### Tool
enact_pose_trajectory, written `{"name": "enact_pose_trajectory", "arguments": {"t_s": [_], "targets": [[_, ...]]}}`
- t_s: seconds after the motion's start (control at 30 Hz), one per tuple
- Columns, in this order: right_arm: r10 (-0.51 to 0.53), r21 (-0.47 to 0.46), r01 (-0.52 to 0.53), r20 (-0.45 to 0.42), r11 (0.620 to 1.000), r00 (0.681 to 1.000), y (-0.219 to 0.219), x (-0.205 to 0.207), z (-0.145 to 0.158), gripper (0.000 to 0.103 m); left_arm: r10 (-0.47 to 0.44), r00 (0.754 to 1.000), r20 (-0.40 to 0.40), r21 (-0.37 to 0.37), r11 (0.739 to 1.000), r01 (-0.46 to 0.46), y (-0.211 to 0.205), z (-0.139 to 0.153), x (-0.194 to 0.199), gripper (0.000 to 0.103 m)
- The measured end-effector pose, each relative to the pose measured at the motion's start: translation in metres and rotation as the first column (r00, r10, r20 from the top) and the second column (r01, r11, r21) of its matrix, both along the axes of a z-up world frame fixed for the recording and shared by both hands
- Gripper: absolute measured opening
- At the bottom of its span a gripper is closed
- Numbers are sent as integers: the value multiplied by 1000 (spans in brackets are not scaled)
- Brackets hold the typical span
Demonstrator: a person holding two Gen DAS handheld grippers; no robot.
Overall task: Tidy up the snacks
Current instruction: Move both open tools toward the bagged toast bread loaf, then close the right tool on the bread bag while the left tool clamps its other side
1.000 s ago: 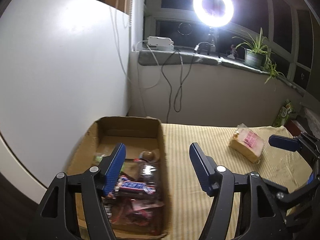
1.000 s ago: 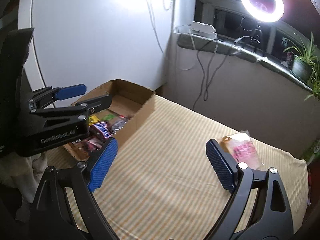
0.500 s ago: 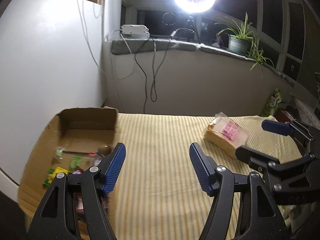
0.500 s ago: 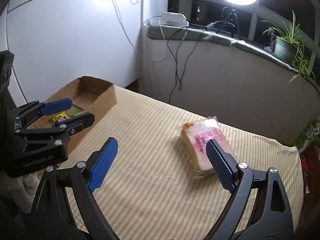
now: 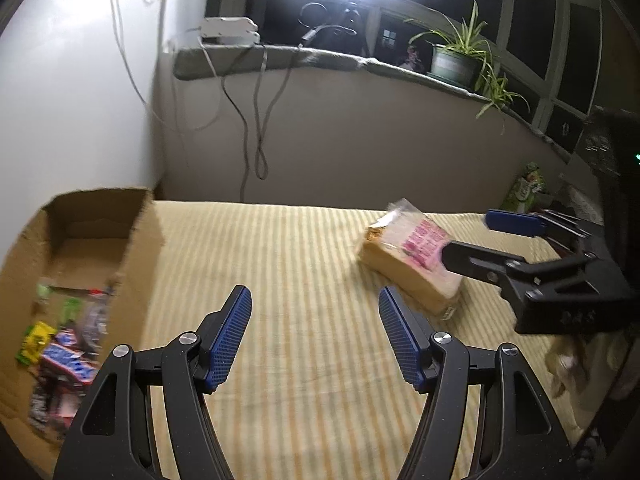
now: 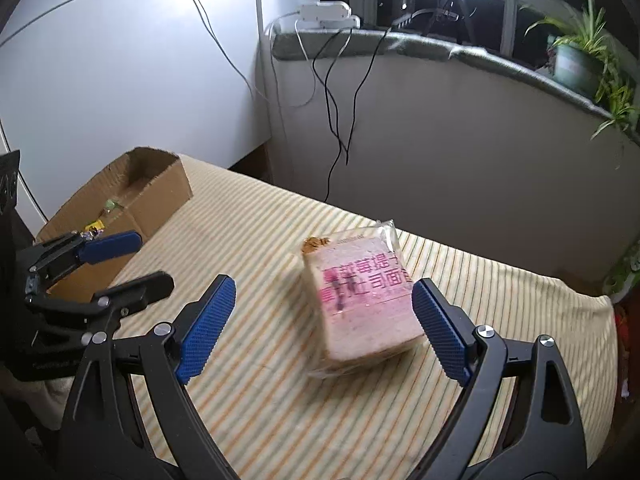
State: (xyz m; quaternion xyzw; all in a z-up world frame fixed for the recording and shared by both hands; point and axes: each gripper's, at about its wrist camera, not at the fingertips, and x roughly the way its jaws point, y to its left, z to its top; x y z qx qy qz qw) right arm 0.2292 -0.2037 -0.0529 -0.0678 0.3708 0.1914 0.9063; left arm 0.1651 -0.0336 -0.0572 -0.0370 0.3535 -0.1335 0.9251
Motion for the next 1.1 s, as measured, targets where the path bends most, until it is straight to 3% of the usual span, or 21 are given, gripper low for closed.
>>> {"name": "enact_pose_trajectory", "arguments": {"t_s": [0.23,0.5,0.77,0.83,1.1], "targets": [[6,54,1,-114,999,993,-26,37,-16,92,-57,997,-47,-80,995,53,-21,-12,17,66],[27,42,-19,-199,999,980,-35,67,-40,92,-103,988,-117,-138,987,87,-42,-28,37,66],[65,126,-31,-275,991,959,-38,85,-55,92,-132,977,-166,-211,973,96,-55,-37,50,66],[75,143,-34,-292,989,954,-38,88,-59,85,-141,974,-177,-228,969,99,-59,-39,54,66],[96,185,-36,-327,982,940,-39,87,-61,78,-165,966,-197,-240,964,116,-74,-42,60,66]]}}
